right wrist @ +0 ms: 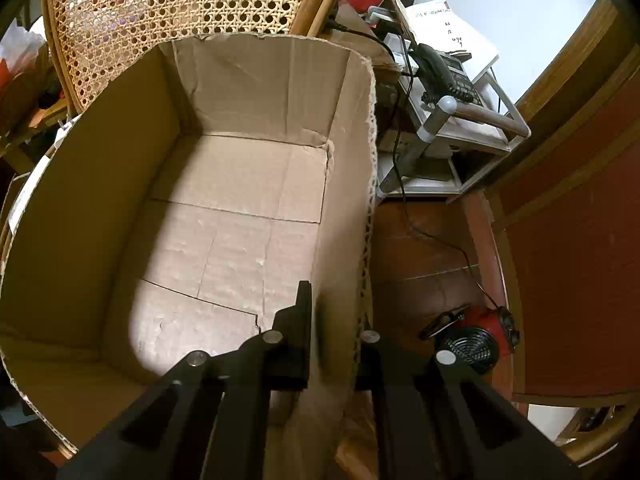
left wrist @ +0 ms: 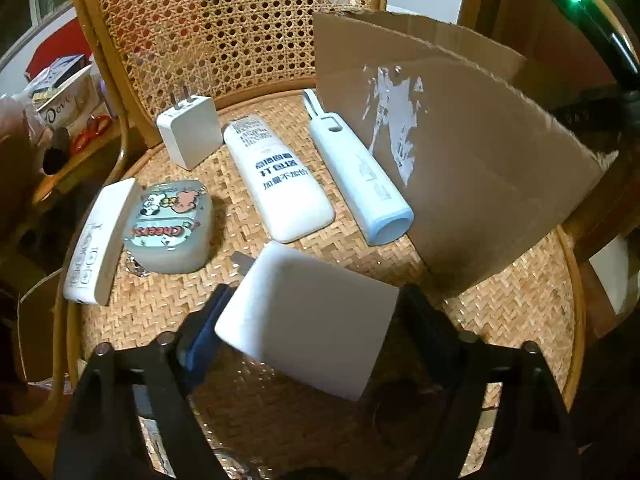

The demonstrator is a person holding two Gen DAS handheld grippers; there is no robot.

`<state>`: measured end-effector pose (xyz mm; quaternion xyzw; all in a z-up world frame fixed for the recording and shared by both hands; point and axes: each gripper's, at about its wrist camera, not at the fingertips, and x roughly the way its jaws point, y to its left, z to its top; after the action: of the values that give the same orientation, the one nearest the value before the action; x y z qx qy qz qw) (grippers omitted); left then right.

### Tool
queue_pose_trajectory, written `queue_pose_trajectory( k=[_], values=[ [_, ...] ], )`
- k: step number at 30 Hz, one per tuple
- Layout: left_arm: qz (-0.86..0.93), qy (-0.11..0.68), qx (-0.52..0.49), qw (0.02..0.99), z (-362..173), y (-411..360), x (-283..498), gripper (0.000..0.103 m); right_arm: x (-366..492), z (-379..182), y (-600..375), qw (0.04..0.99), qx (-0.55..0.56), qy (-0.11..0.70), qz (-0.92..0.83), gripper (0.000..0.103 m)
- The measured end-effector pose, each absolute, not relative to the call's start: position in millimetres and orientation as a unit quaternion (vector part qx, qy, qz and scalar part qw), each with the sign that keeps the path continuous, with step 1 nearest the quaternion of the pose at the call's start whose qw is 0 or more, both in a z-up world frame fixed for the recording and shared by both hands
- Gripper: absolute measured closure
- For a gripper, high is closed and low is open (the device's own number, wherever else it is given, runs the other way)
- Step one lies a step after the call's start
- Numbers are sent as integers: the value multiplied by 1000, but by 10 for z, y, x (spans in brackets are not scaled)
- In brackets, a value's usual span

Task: Organize rigid objects
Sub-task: 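Grasp the white square pad with the left tool and lift it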

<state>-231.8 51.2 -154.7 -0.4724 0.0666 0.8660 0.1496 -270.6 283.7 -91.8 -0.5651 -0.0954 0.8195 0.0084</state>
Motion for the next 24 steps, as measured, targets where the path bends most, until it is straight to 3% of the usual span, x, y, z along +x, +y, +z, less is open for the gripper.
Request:
queue_pose_trajectory(
  k=[14,24],
  values=[
    [870,33,-476,119,-1321,372,-2415,27,-2718,-925,2846,7,-563,-96,821,94],
    [904,29,-424,55,-525,409,-2693,27,-2789,-962,2854,4,-564,-85,821,93]
  ],
)
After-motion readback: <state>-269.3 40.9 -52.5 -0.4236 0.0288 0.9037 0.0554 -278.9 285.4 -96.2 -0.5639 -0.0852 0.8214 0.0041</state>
